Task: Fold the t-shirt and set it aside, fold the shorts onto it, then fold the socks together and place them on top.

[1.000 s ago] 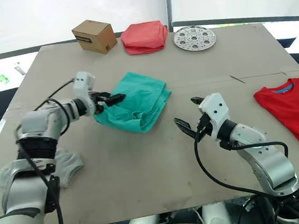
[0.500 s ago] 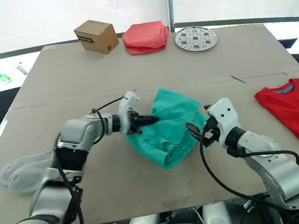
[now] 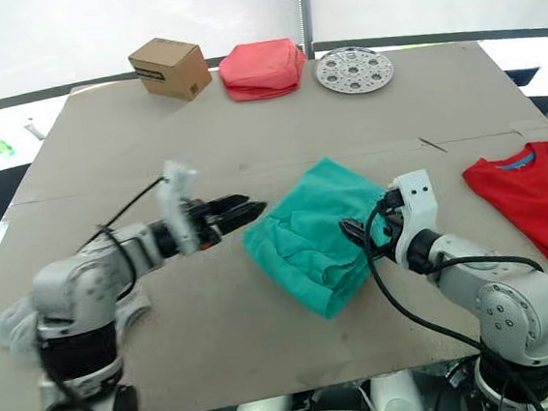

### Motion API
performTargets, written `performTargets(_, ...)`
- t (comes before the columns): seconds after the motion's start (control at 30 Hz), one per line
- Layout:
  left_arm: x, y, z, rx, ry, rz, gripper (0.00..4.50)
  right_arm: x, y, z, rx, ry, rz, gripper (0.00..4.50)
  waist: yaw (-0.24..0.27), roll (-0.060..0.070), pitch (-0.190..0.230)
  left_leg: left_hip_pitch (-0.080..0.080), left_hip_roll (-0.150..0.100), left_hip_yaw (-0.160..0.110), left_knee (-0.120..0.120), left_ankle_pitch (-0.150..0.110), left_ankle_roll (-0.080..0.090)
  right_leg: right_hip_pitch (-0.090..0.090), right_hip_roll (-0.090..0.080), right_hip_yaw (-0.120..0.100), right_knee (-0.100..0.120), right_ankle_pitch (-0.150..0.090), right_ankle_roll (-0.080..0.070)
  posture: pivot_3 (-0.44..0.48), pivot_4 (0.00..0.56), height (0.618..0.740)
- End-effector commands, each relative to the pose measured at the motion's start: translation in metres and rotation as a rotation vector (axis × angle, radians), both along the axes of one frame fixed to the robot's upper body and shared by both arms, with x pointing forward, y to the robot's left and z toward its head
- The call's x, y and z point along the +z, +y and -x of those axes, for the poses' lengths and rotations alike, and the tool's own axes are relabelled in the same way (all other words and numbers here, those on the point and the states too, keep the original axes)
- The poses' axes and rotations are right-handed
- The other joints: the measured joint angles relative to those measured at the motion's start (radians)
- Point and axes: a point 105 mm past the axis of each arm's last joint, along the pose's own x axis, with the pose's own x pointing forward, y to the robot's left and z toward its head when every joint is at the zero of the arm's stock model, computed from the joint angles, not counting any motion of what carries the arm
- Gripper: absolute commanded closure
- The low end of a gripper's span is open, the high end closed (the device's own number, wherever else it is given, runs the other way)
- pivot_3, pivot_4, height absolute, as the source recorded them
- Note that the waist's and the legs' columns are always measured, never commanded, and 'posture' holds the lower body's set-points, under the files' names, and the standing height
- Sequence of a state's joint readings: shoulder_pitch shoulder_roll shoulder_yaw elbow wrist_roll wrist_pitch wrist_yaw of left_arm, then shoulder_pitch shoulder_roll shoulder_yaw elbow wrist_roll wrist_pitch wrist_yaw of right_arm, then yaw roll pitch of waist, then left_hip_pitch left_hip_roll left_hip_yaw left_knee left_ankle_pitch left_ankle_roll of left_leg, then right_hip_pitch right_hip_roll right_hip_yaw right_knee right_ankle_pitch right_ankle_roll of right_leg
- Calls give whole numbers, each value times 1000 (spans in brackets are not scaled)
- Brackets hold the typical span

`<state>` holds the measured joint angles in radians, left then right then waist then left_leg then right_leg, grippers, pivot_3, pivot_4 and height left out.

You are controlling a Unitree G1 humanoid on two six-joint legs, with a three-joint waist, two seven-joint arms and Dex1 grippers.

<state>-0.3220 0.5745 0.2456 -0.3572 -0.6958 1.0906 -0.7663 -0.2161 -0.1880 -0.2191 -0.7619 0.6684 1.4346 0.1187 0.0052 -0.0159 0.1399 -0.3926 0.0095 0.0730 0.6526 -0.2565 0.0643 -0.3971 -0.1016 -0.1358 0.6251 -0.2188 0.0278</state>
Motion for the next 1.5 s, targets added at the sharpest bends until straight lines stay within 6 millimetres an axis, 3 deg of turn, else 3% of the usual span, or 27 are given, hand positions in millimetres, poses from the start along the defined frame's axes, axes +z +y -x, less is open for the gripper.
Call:
performTargets(0.03,25,1,42,-255,-101,-17,1088,-9,2,1,0,45,33,0,6,2,0,0,0,0,0,0,0,1,0,0,0,0,0,0,150,736)
performTargets(0.17,25,5,70,-401,-94,-93,1088,-36,3,-6,19,136,99,0,12,5,2,0,-2,0,0,-3,-3,0,-2,-1,-3,-4,0,0,150,736)
performTargets(0.3,21,3,79,-435,-127,-147,1088,-69,12,-4,90,232,164,0,7,4,-1,1,-2,0,0,-3,-3,1,-2,0,-3,-5,0,0,150,736)
performTargets(0.43,18,2,80,-432,-152,-156,1019,-91,12,3,141,264,236,1189,-2,-1,-6,3,-1,0,0,-3,-3,2,0,2,-2,-5,1,0,150,736)
performTargets(0.57,13,6,78,-424,-163,-164,1019,-94,7,4,155,224,295,3094,-2,-1,-7,4,-1,1,-1,-3,-3,2,0,2,-2,-5,1,0,150,736)
performTargets(0.67,9,8,75,-422,-172,-159,1019,-91,-2,6,163,171,361,4234,3,-1,-7,4,-1,1,-1,-3,-3,2,0,3,-2,-5,1,0,150,736)
performTargets(0.8,7,4,70,-444,-197,-137,1019,-62,-18,1,169,33,438,4261,17,1,-6,3,-1,1,-1,-4,-2,2,-1,2,-3,-5,1,0,150,736)
performTargets(0.93,5,-5,67,-483,-221,-111,1019,-27,-45,6,239,-88,580,4261,37,3,-4,-1,-1,0,0,-6,0,1,-2,0,-7,-5,1,0,150,736)
performTargets(1.0,4,-14,64,-513,-236,-83,1019,-5,-67,12,266,-113,677,4263,40,8,-2,-3,-1,-1,1,-6,1,1,-2,-2,-10,-5,1,0,150,736)
performTargets(1.17,6,-43,62,-603,-282,-17,1019,42,-125,26,265,-107,909,4268,36,8,-1,-5,-1,-1,-1,-4,6,2,0,-3,-13,-2,4,0,150,736)
performTargets(1.33,11,-62,60,-661,-303,36,1019,69,-172,33,297,-31,1124,4270,30,8,0,-4,2,-1,0,-3,6,3,4,-2,-15,-2,5,0,150,736)
performTargets(1.5,14,-77,58,-696,-312,74,1019,89,-217,20,393,33,1321,4270,31,11,1,-4,2,0,1,-4,6,3,4,0,-15,-2,5,0,150,736)
